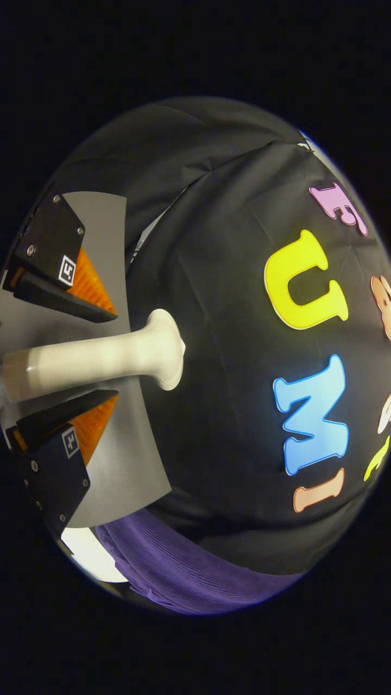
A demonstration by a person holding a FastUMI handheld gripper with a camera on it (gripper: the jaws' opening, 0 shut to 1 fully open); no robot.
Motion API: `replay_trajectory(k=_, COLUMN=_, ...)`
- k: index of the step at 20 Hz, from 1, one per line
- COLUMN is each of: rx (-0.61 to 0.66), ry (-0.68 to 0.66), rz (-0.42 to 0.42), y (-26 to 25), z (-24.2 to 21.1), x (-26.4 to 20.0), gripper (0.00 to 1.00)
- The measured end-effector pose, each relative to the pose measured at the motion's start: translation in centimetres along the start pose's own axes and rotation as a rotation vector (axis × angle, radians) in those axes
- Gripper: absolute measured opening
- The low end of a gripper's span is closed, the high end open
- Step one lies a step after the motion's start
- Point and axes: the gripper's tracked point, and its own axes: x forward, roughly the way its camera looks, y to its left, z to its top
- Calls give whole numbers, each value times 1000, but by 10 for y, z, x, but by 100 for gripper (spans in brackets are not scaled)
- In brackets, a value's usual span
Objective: Iron the clothes twice with a garment steamer, once on the left side and once on the right side.
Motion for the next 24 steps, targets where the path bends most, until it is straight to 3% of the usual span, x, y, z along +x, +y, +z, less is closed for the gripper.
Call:
replay_trajectory(k=4, rx=11, ry=-25, rz=-30, y=-3, z=4, x=5, gripper=63)
replay_trajectory(k=5, rx=1, ry=-33, rz=-32, y=-4, z=6, x=4, gripper=51)
replay_trajectory(k=11, rx=-84, ry=-61, rz=-116, y=-1, z=-3, x=5, gripper=38)
replay_trajectory(k=19, rx=-164, ry=-177, rz=-86, y=13, z=-8, x=-30, gripper=34)
replay_trajectory(k=24, rx=-180, ry=-312, rz=-21, y=12, z=-3, x=-98, gripper=34)
